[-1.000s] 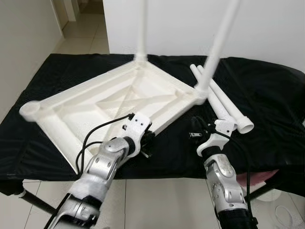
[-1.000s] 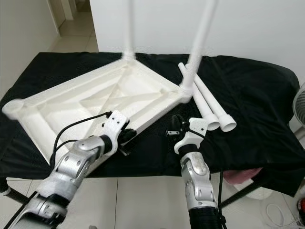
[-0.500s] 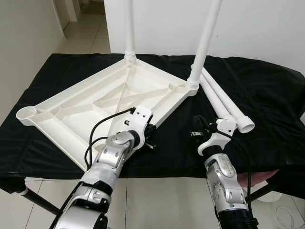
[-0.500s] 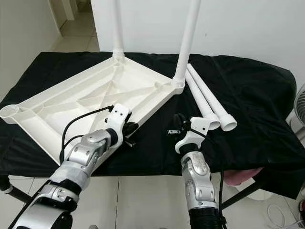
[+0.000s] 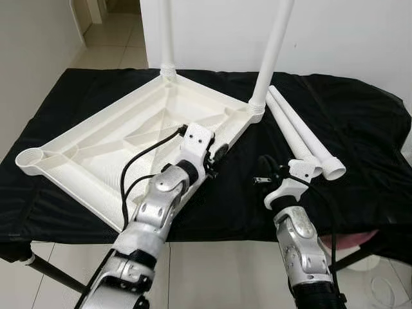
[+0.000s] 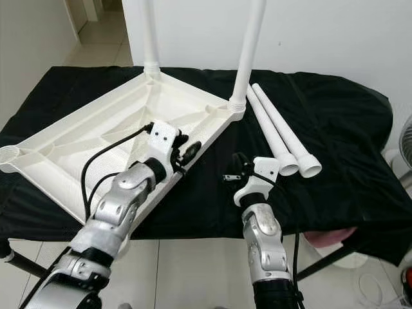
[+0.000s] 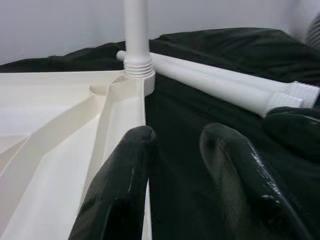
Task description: Building children table
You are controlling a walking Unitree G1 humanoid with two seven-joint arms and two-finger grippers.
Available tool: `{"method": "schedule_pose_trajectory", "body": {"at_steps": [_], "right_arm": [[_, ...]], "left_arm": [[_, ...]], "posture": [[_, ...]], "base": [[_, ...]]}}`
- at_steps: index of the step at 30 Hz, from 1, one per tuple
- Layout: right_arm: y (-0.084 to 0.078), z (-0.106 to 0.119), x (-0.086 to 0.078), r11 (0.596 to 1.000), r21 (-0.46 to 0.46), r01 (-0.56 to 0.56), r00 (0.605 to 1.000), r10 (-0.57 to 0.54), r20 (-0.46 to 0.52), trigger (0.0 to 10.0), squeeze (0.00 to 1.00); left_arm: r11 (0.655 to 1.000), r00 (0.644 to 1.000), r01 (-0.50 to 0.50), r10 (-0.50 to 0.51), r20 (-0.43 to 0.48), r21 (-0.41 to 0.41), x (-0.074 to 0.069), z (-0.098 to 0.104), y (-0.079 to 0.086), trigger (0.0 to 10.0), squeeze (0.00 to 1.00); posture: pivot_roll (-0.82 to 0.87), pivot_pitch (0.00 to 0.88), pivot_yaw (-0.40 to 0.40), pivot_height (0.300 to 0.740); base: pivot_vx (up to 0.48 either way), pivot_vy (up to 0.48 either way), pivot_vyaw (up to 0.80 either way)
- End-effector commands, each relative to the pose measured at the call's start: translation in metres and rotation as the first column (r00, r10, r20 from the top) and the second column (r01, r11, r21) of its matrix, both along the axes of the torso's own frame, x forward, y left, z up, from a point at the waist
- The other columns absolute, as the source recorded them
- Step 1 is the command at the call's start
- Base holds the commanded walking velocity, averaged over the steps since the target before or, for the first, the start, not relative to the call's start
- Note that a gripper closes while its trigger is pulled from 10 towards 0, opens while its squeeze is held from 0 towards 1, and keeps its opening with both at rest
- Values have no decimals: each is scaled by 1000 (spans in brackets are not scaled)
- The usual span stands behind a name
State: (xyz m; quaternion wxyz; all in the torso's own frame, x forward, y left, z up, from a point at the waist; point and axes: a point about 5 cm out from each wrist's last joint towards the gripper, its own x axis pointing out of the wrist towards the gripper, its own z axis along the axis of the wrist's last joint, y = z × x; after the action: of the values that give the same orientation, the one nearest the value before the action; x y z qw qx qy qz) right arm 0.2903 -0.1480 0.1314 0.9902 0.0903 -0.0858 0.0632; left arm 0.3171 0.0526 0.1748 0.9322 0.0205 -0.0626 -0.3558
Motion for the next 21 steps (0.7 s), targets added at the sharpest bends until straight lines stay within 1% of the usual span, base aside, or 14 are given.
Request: {"method": "schedule_pose_trajectory", "body": {"at_steps": [1, 4, 5, 6, 10, 11, 14, 15, 16, 17, 18, 19, 20, 21], "right_arm": [[1, -2, 1, 1000, -2, 5, 1000, -5, -7, 10000, 0], [2, -4, 1, 1000, -3, 1, 1000, -1, -9, 10000, 0], [2, -4, 1, 1000, -3, 1, 1000, -1, -9, 10000, 0], [4, -4, 2, 1000, 16, -19, 1000, 19, -12, 10000, 1000], [7, -4, 2, 997, 48, -55, 998, 56, -8, 10000, 1000], [7, -4, 2, 998, 33, -57, 998, 58, -11, 10000, 1000], [7, -4, 3, 998, 19, -61, 998, 62, -14, 10000, 1000], [7, -4, 3, 998, 7, -63, 998, 63, -15, 10000, 278], [7, -4, 3, 998, 7, -63, 998, 63, -15, 10000, 278], [6, -4, 3, 998, -1, -65, 998, 65, -15, 10000, 0], [4, -4, 2, 998, -13, -66, 998, 66, -15, 10000, 0], [4, -4, 2, 998, -13, -66, 998, 66, -15, 10000, 0], [2, -5, 2, 998, -22, -65, 998, 65, -16, 10000, 0], [2, -5, 2, 998, -22, -65, 998, 65, -16, 10000, 0]], "left_arm": [[997, 996, 72, -71, 55, -14, -7, 10, 0, 10000, 0], [993, 989, 118, -118, 88, 9, -18, 11, 8, 10000, 0], [993, 989, 118, -118, 88, 9, -18, 11, 8, 10000, 0], [987, 980, 153, -157, 121, 43, -27, 10, 17, 10000, 0], [977, 966, 202, -209, 152, 64, -37, 11, 27, 10000, 0], [972, 962, 225, -232, 143, 66, -41, 11, 32, 10000, 0], [966, 958, 247, -255, 133, 73, -44, 11, 36, 10000, 0], [958, 954, 275, -282, 104, 80, -47, 9, 42, 10000, 0], [958, 954, 275, -282, 104, 80, -47, 9, 42, 10000, 0], [952, 950, 293, -300, 86, 90, -48, 7, 45, 10000, 0], [941, 944, 320, -327, 54, 111, -50, 3, 56, 10000, 0], [941, 944, 320, -327, 54, 111, -50, 3, 56, 10000, 0], [929, 938, 340, -347, 24, 145, -51, -2, 67, 10000, 0], [929, 938, 340, -347, 24, 145, -51, -2, 67, 10000, 0]], "posture": [[-124, 0, -17, 740], [-90, 0, -19, 740], [-90, 0, -19, 740], [-76, 0, -21, 740], [-72, 0, -21, 740], [-64, 0, -25, 740], [-62, 0, -26, 740], [-60, 0, -27, 740], [-60, 0, -27, 740], [-61, 0, -27, 740], [-61, 0, -27, 740], [-61, 0, -27, 740], [-60, 0, -27, 740], [-60, 0, -27, 740]], "base": [[0, 0, 0], [0, 0, 0], [0, 0, 0], [0, 0, 0], [0, 0, 0], [0, 0, 0], [0, 0, 0], [0, 0, 0], [0, 0, 0], [0, 0, 0], [0, 0, 0], [0, 0, 0], [0, 0, 0], [0, 0, 0]]}}
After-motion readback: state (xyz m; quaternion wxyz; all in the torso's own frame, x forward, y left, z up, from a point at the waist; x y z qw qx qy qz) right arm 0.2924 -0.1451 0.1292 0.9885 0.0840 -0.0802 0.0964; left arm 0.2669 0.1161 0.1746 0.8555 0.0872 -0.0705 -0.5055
